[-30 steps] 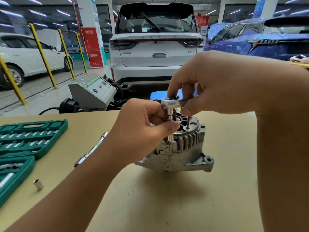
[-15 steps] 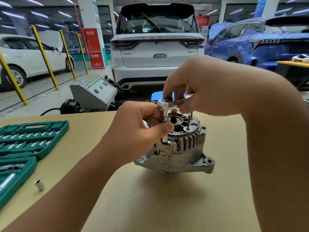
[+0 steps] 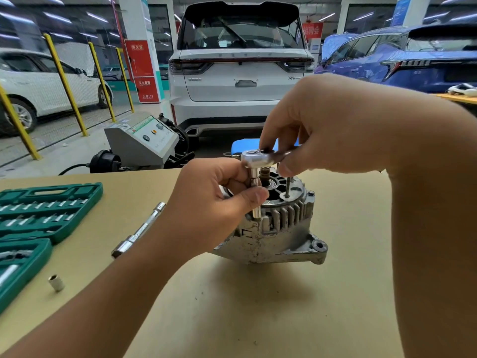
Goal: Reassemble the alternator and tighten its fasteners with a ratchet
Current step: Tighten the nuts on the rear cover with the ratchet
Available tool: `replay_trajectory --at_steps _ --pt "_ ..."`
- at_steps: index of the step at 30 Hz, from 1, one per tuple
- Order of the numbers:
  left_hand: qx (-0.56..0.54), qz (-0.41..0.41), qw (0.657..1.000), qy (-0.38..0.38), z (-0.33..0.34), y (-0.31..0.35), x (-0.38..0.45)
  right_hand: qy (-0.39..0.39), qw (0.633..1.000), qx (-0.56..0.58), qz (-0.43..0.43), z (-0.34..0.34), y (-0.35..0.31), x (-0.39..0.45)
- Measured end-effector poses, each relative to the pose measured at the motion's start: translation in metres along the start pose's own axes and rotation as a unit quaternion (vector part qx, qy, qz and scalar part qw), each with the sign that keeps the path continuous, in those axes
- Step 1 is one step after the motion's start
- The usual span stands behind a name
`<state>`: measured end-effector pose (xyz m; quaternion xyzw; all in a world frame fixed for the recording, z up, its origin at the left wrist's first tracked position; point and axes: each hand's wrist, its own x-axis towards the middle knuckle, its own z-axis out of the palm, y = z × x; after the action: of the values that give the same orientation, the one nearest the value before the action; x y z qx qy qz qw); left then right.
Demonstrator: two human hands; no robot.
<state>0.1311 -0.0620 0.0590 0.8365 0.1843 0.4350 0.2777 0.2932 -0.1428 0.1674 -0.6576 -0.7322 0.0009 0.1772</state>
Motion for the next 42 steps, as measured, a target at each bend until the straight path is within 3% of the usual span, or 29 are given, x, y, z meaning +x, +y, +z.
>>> replay_trajectory --at_steps 5,9,15,42 --pt "-0.006 -0.003 1.0 -0.004 -0.001 0.001 0.001 0.01 0.999 -0.052 0.011 0.002 0.001 0.001" --pt "-0.01 -0.01 1.0 0.002 0.0 0.0 0.0 -0.056 0.998 -0.022 0.023 -0.005 0.002 -0.008" --pt "-0.008 -0.006 1.0 0.003 0.0 0.002 -0.001 0.003 0.997 -0.07 0.017 0.005 0.001 0.005" --pt "-0.017 -0.004 1.0 -0.024 -0.001 0.002 0.0 -0.018 0.998 -0.062 0.008 -0.002 0.008 -0.003"
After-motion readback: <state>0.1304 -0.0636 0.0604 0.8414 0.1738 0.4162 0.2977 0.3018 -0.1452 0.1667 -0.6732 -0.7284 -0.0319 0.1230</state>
